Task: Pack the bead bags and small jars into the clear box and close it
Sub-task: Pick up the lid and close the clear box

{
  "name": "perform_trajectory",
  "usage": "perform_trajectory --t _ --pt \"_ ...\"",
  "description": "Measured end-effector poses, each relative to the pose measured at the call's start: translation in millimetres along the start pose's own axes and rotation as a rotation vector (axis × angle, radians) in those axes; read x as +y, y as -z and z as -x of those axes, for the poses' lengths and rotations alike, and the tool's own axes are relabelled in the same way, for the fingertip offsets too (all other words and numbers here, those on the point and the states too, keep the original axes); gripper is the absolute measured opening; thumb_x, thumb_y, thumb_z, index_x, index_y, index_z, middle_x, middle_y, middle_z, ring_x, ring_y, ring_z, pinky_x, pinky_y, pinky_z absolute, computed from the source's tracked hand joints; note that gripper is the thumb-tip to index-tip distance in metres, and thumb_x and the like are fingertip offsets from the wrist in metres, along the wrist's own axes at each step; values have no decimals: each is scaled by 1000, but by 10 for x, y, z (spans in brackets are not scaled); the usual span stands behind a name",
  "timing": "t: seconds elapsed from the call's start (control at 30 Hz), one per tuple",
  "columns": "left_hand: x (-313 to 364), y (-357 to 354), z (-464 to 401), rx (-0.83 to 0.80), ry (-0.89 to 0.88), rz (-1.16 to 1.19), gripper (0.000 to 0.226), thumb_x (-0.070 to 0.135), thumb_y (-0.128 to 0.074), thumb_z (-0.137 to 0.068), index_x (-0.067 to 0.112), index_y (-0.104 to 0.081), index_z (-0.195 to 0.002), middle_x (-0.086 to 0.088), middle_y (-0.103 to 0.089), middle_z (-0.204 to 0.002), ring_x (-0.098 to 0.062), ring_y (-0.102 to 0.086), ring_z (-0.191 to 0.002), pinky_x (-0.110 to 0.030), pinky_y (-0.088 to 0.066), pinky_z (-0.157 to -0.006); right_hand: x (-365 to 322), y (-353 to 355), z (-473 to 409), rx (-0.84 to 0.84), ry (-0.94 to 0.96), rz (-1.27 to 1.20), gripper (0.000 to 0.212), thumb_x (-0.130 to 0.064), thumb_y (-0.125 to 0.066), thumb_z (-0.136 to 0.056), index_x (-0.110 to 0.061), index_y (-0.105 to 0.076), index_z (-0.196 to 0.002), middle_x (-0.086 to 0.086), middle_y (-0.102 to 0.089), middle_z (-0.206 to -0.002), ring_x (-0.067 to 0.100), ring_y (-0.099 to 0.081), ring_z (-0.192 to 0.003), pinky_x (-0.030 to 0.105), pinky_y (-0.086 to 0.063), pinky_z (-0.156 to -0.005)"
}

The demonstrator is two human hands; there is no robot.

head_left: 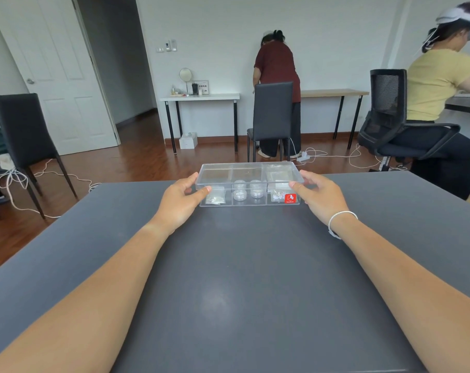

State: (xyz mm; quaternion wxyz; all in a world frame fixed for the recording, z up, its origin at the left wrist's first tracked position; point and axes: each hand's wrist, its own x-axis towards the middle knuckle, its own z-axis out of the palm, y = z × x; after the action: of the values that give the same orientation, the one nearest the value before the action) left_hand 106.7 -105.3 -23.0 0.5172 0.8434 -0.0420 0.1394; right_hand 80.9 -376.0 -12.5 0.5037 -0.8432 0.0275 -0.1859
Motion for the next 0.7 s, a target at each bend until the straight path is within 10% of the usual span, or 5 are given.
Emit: perform_trajectory --t 0.7 --pt "52 74 478 -35 -45 -418 63 40 -56 -84 16 -35 -138 -7 -38 -146 -25 -28 -137 -37 -26 -111 -12 111 505 -49 14 333 62 -52 -58 -78 -20 -47 -130 6 -50 -133 23 -48 -122 37 -39 -101"
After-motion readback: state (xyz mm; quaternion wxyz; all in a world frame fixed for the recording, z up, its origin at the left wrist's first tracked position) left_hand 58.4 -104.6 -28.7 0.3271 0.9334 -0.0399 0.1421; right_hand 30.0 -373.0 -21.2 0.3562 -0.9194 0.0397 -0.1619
